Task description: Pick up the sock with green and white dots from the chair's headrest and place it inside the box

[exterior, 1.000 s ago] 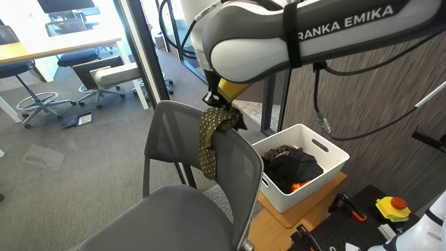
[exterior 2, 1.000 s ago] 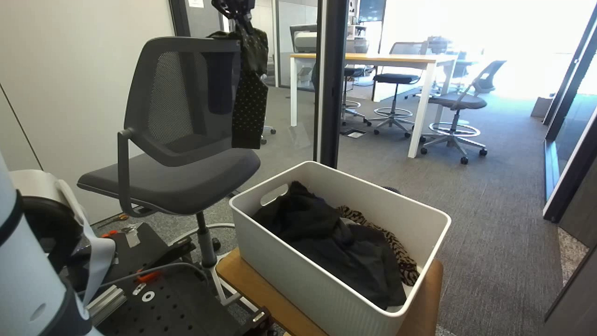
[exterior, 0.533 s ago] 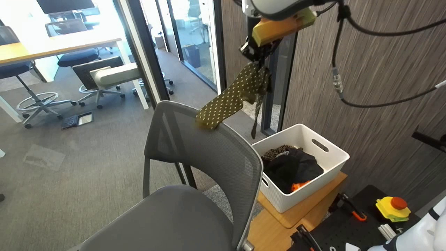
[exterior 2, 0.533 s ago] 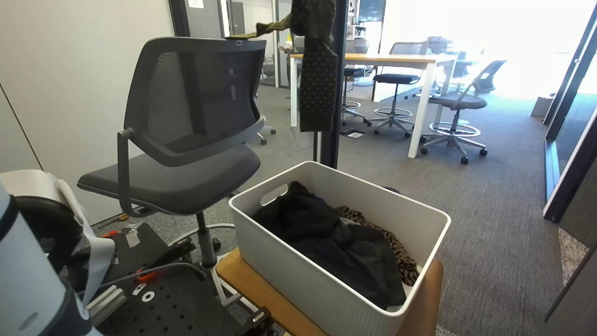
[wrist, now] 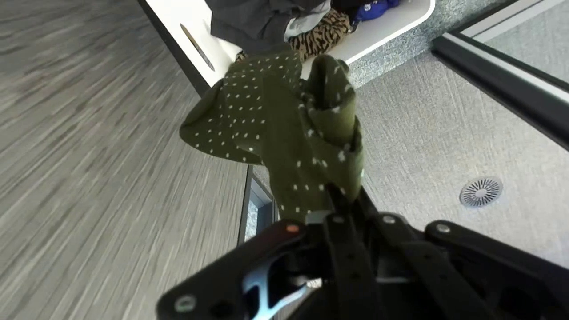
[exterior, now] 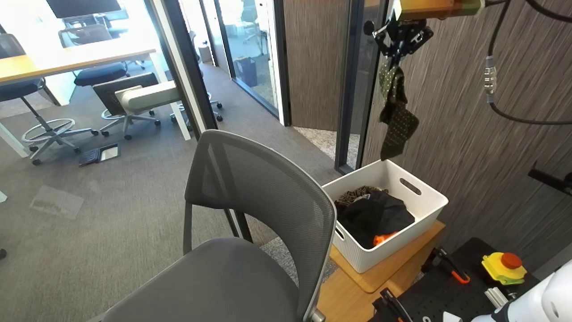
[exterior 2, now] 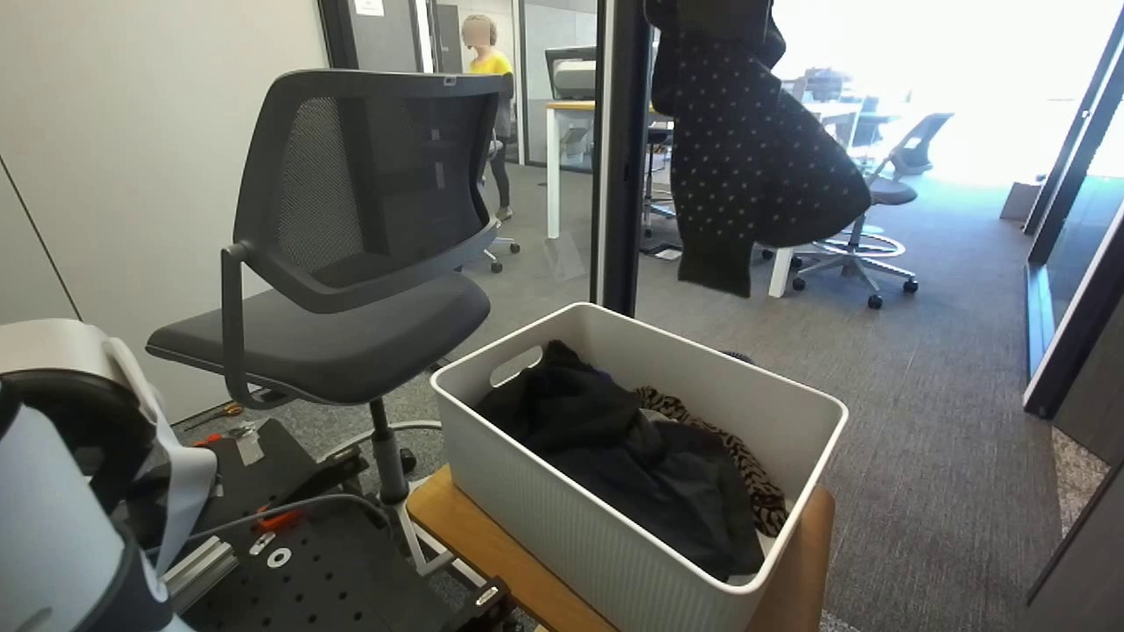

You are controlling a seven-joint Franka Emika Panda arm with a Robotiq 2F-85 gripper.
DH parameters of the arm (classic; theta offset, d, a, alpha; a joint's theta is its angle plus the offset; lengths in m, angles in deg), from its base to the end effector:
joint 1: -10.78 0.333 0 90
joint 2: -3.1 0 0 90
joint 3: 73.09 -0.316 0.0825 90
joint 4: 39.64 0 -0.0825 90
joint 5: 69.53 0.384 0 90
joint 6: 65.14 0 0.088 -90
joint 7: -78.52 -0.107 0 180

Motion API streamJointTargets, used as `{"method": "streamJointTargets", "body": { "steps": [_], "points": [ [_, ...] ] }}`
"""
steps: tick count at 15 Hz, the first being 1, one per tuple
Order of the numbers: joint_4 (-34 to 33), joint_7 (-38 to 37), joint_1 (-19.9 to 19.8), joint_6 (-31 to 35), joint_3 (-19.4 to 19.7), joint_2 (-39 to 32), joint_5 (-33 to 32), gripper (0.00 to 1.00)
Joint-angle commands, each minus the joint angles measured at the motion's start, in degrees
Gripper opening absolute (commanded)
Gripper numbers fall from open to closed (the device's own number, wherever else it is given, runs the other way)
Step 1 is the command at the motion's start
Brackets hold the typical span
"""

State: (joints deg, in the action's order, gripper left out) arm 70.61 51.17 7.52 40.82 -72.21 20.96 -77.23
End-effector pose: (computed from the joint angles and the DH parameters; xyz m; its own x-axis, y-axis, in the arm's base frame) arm 0.4773 -0.0462 0.6428 0.8334 -0.4846 0.2657 -0.5046 -0.8633 0.0080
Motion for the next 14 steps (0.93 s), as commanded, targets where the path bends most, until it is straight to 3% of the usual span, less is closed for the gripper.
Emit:
{"method": "streamJointTargets", "body": {
  "steps": [1, 8, 14],
  "points": [
    [6.19, -0.54, -2.0, 3.01, 1.49, 1.73, 4.78, 0.08],
    [15.56, -1.41, -6.18, 11.17, 4.16, 0.2, 8.49, 0.08],
    [20.09, -0.59, -7.77, 13.17, 5.68, -3.8, 8.96, 0.08]
  ]
}}
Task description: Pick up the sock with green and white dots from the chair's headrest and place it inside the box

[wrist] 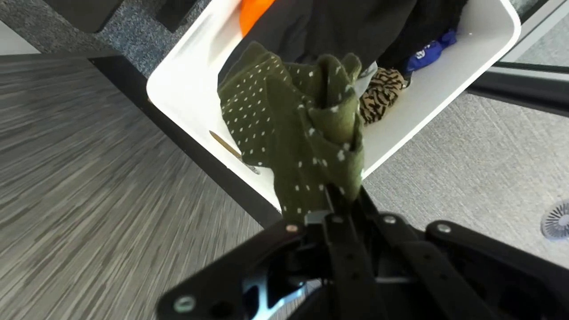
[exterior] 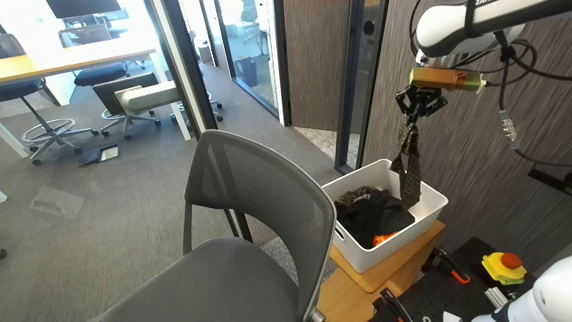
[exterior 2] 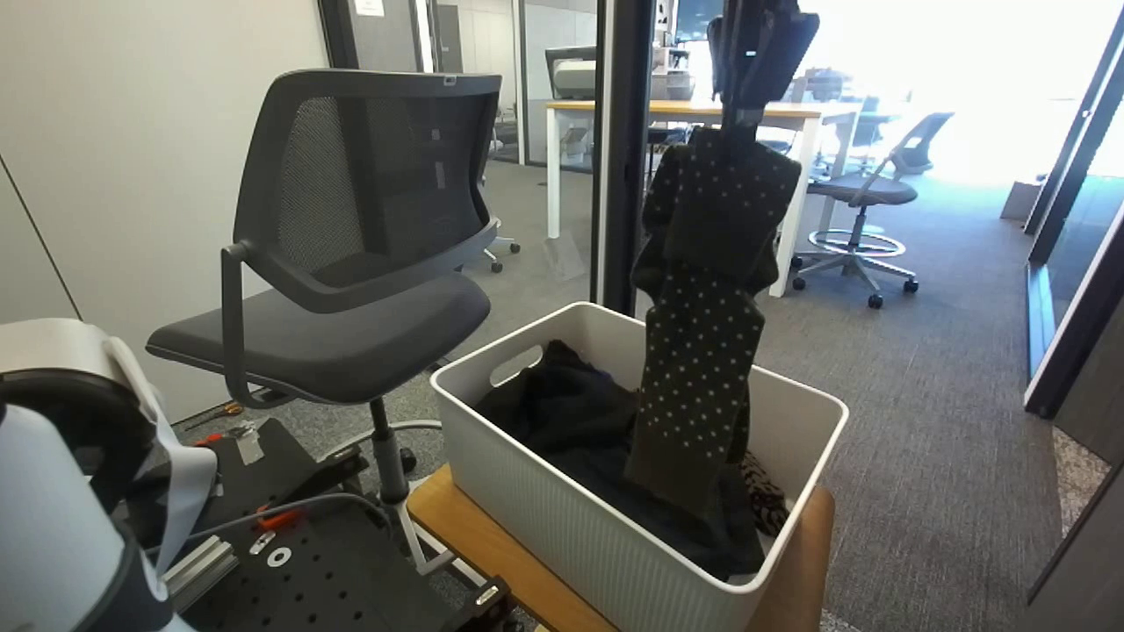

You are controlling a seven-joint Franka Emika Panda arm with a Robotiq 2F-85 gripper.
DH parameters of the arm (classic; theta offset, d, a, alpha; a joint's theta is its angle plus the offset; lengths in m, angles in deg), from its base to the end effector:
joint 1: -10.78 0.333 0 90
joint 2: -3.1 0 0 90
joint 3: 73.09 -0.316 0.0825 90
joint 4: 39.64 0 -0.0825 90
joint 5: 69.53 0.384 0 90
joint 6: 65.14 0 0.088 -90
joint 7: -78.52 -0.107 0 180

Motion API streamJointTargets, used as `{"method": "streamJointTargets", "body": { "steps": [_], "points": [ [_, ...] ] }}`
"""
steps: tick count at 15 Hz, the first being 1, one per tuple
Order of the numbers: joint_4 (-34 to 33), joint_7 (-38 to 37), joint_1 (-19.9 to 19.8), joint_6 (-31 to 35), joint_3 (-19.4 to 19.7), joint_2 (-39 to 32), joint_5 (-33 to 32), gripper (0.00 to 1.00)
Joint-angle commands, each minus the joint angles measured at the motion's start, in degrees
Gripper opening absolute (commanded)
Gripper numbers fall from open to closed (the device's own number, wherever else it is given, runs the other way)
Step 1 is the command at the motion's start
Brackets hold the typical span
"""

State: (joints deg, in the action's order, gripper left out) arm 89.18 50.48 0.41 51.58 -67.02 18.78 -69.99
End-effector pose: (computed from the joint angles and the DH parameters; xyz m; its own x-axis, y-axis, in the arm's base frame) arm 0.4541 -0.1370 0.4824 0.7166 -0.6961 0.0439 -0.6945 -0.7179 -0.0474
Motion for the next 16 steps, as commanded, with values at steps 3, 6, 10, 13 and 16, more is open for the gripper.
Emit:
{"method": "streamJointTargets", "body": {
  "steps": [3, 6, 10, 13, 16],
  "points": [
    [3.27, 0.49, -1.07, 4.11, 1.39, -4.3, 2.1, 0.09],
    [4.68, 0.4, -1.39, 6.14, 2.03, -6.76, 1.84, 0.09],
    [5.34, 0.01, -1.53, 7.75, 2.6, -10.51, 0.59, 0.09],
    [5.6, -0.2, -1.33, 9.21, 2.87, -13.04, 0.47, 0.1],
    [5.57, 0.04, -1.11, 9.96, 3.16, -14.88, 0.91, 0.1]
  ]
}}
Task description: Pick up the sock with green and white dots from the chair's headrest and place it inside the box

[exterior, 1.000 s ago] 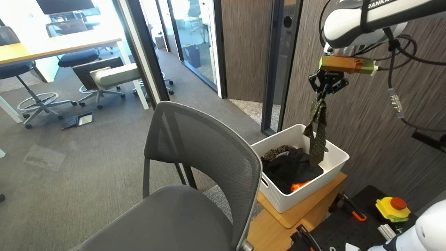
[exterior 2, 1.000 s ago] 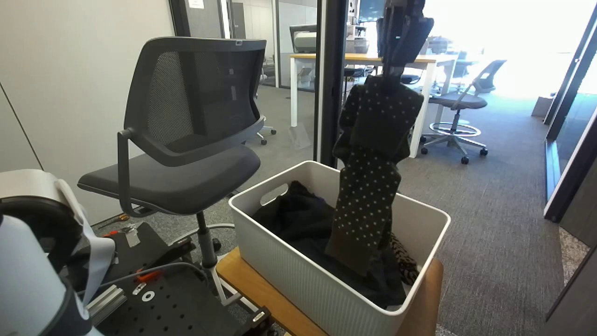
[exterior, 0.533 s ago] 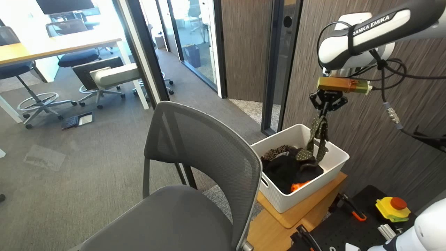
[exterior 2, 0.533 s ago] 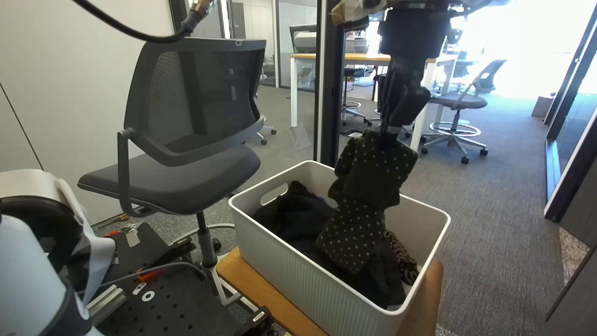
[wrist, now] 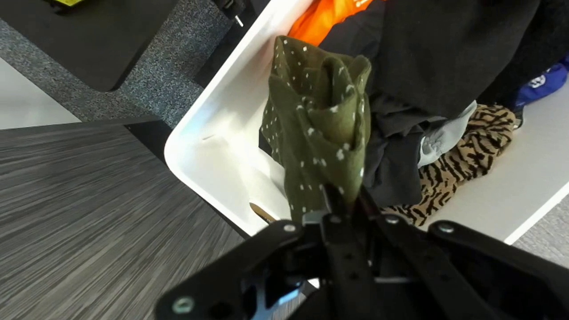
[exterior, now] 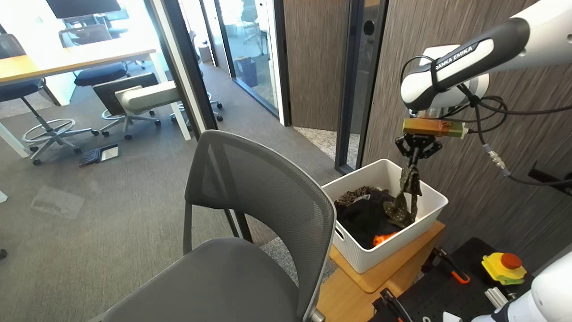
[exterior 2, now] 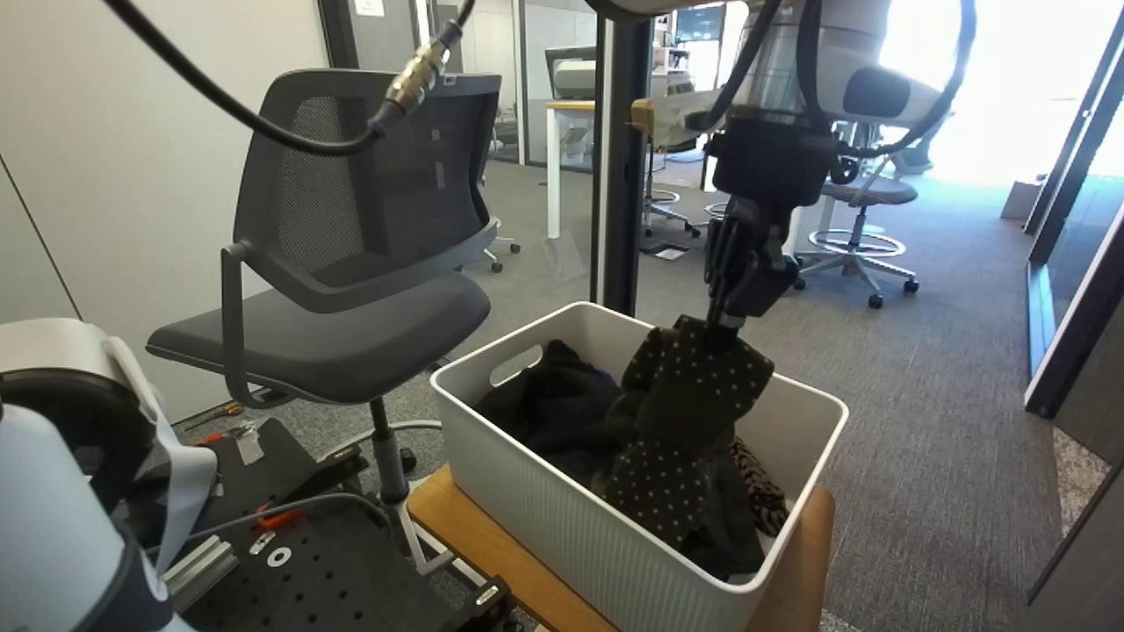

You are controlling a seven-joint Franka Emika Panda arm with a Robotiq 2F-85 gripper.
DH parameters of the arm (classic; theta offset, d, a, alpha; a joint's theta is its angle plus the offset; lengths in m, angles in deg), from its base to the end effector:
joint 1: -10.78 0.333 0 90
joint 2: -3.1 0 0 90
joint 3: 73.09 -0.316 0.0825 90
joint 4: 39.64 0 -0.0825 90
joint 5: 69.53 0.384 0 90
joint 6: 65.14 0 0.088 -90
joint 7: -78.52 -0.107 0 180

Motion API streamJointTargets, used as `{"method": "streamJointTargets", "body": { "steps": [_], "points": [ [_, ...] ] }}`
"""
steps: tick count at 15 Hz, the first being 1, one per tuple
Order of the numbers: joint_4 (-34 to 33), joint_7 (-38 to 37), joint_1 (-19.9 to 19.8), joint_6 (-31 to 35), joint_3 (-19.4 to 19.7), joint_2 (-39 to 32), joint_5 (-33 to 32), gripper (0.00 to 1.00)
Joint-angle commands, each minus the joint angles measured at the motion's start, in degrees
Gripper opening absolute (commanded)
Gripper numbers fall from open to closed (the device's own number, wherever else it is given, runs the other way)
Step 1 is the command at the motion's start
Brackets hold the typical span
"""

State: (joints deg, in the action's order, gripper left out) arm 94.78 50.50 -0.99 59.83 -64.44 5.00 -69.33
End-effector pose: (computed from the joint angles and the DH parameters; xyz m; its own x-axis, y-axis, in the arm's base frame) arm 0.4536 -0.1687 0.3350 0.6548 -0.7462 -0.1199 -0.7461 -0.6636 0.0552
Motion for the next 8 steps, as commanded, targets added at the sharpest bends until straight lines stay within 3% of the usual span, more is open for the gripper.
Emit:
{"method": "streamJointTargets", "body": {
  "steps": [1, 2, 3, 8],
  "points": [
    [-0.03, 0.0, 0.35, 1.91, 0.64, -1.54, 0.3, 0.1],
    [-0.11, -0.04, 0.37, 1.75, 0.74, -1.82, 0.49, 0.17],
    [-0.14, -0.24, 0.41, 1.69, 0.78, -2.06, 0.46, 0.35],
    [-0.38, 0.7, 0.35, 0.92, 1.13, -2.01, 1.3, 0.7]
  ]
}}
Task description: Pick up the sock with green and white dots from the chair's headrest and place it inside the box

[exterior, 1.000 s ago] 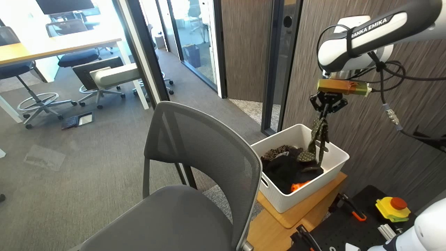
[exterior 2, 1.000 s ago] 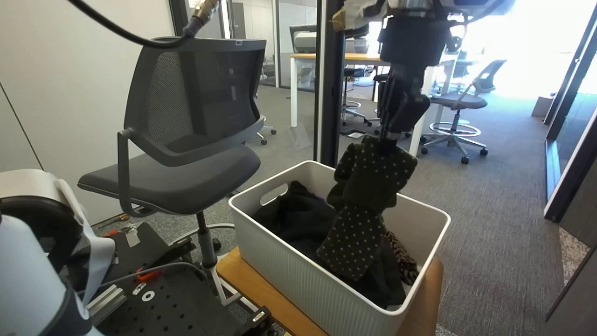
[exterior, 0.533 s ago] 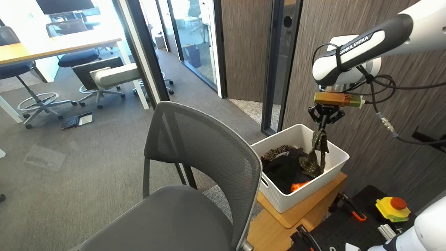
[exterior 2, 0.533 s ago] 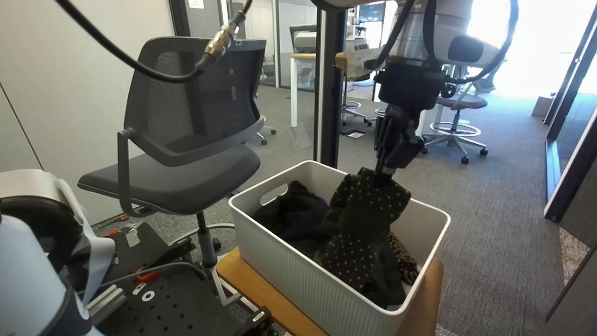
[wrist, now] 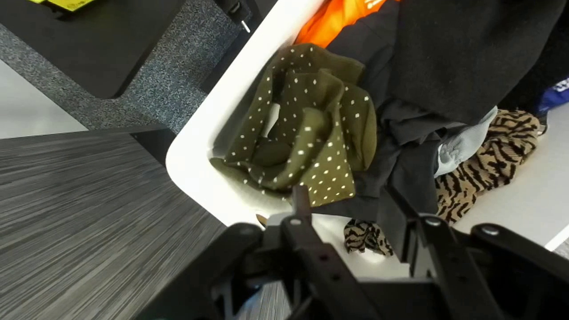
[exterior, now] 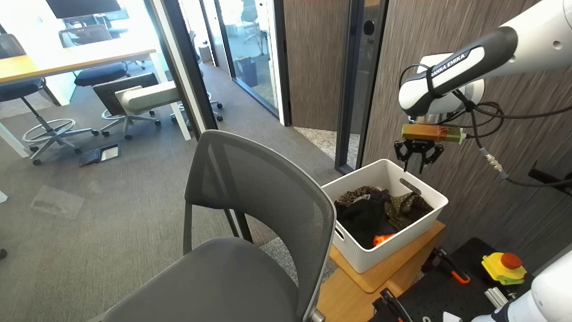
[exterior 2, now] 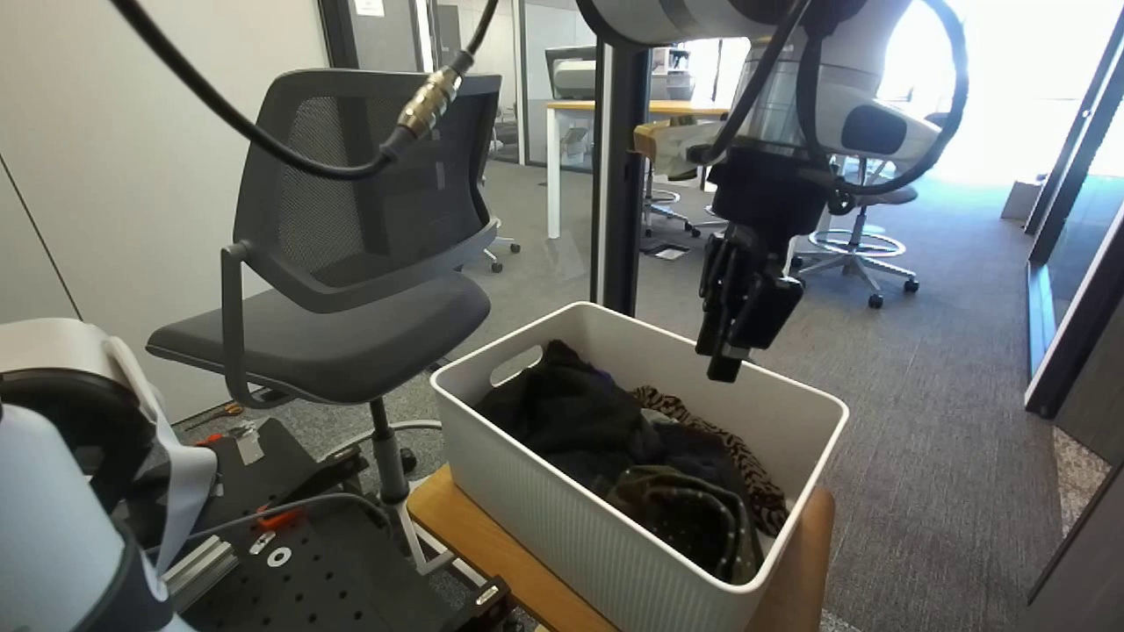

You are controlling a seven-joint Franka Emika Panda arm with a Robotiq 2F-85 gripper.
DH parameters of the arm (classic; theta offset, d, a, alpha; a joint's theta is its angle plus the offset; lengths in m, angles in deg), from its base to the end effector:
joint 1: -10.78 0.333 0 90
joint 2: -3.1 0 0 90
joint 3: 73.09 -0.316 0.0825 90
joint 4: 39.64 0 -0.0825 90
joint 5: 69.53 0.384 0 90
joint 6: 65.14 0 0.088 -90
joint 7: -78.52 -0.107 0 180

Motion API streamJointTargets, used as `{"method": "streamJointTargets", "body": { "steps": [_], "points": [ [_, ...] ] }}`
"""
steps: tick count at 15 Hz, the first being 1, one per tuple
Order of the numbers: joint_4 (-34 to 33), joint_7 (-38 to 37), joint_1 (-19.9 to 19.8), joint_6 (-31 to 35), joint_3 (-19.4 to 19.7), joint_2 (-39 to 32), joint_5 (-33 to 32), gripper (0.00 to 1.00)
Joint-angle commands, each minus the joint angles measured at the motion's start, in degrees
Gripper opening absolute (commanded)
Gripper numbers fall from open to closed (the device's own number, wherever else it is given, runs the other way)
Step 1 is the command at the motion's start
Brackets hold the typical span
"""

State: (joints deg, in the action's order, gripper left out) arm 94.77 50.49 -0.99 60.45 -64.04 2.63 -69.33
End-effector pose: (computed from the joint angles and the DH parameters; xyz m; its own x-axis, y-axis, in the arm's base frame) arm 0.4533 -0.1723 0.3161 0.6454 -0.7503 -0.1430 -0.7489 -0.6585 0.0748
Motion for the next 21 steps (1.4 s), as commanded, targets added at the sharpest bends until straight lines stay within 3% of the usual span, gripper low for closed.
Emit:
{"method": "streamJointTargets", "body": {
  "steps": [1, 4, 5, 10, 17, 21],
  "points": [
    [-0.13, 0.84, 0.3, 0.39, 0.82, 1.02, 1.08, 0.77],
    [1.21, 2.03, 0.1, -0.42, 1.13, 5.32, 0.57, 0.98],
    [2.08, 2.12, 0.04, -0.67, 1.17, 8.11, -0.14, 1.0],
    [5.71, 3.88, -0.6, -2.48, 0.11, 23.13, -0.48, 1.0],
    [11.2, 7.84, -2.48, -10.58, -1.3, 46.57, 0.57, 1.0],
    [14.87, 15.09, -0.04, -14.33, 0.74, 55.83, 4.38, 1.0]
  ]
}}
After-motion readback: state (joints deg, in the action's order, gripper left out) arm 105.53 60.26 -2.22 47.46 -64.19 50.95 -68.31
